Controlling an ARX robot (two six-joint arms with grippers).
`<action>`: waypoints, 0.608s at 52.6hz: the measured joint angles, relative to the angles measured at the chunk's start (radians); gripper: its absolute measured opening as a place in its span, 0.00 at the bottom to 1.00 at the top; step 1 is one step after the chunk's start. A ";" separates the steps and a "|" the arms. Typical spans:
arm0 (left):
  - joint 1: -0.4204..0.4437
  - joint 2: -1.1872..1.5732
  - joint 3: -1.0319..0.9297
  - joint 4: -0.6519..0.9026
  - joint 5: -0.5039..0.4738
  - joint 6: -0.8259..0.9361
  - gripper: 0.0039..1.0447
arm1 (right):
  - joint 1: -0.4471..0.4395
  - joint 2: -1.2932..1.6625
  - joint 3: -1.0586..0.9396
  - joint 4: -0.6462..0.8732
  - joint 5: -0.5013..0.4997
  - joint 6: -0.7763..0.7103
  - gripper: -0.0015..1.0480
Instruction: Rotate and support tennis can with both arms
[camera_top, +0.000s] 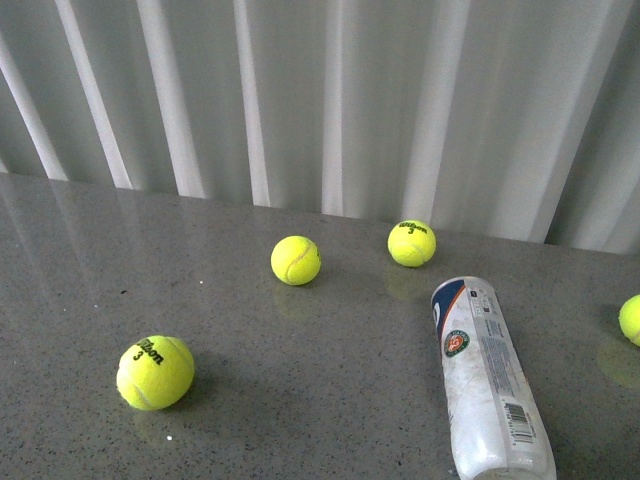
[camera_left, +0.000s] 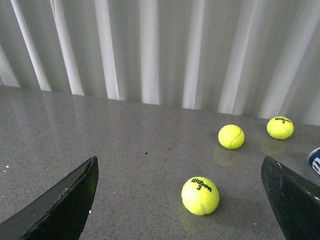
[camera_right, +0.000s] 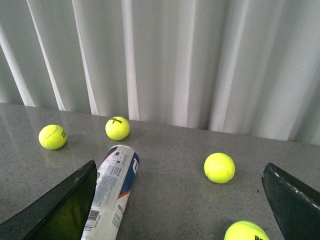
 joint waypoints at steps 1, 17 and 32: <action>0.000 0.000 0.000 0.000 0.000 0.000 0.94 | 0.000 0.000 0.000 0.000 0.000 0.000 0.93; 0.000 0.000 0.000 0.000 0.000 0.000 0.94 | 0.000 0.000 0.000 0.000 0.000 0.000 0.93; 0.000 0.000 0.000 0.000 0.000 0.000 0.94 | 0.000 0.000 0.000 0.000 0.000 0.000 0.93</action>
